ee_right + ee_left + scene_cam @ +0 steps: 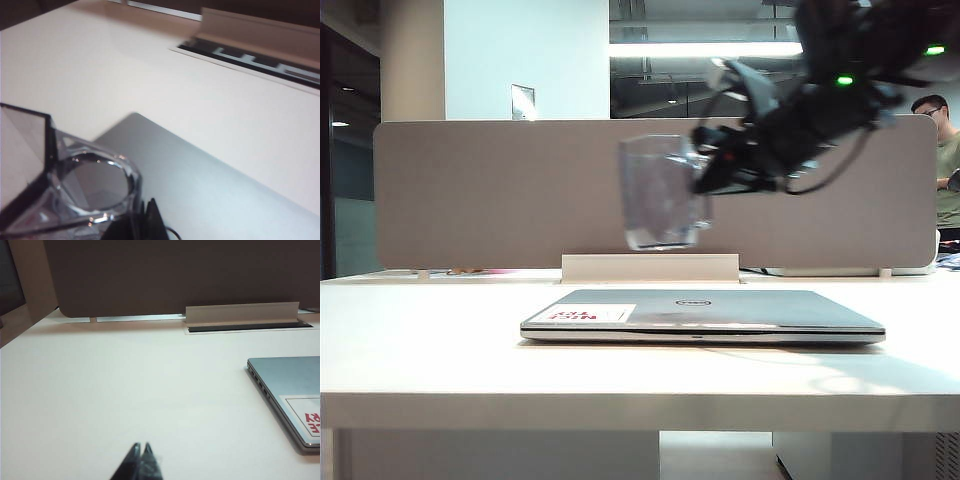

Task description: Pick up the water cup and place it on the right side of the laptop.

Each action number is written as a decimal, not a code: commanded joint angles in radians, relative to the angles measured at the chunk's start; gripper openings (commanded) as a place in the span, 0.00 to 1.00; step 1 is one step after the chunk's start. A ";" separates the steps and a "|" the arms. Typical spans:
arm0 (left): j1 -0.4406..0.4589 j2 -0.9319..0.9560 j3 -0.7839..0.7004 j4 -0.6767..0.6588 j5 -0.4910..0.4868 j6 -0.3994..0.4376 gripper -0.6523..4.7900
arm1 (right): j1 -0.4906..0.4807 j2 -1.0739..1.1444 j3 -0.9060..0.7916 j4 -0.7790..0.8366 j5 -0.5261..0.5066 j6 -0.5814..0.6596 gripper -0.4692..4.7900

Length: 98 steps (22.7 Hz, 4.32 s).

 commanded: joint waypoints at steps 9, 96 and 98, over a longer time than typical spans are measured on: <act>0.001 0.001 0.003 0.013 0.023 -0.004 0.11 | -0.273 -0.251 -0.313 0.149 -0.002 0.019 0.08; 0.001 0.001 0.003 0.012 0.023 -0.003 0.11 | -0.626 0.012 -0.515 0.567 -0.218 -0.047 0.30; 0.001 0.001 0.003 0.012 0.023 -0.003 0.11 | -0.626 -0.018 -0.533 0.566 -0.218 -0.047 0.30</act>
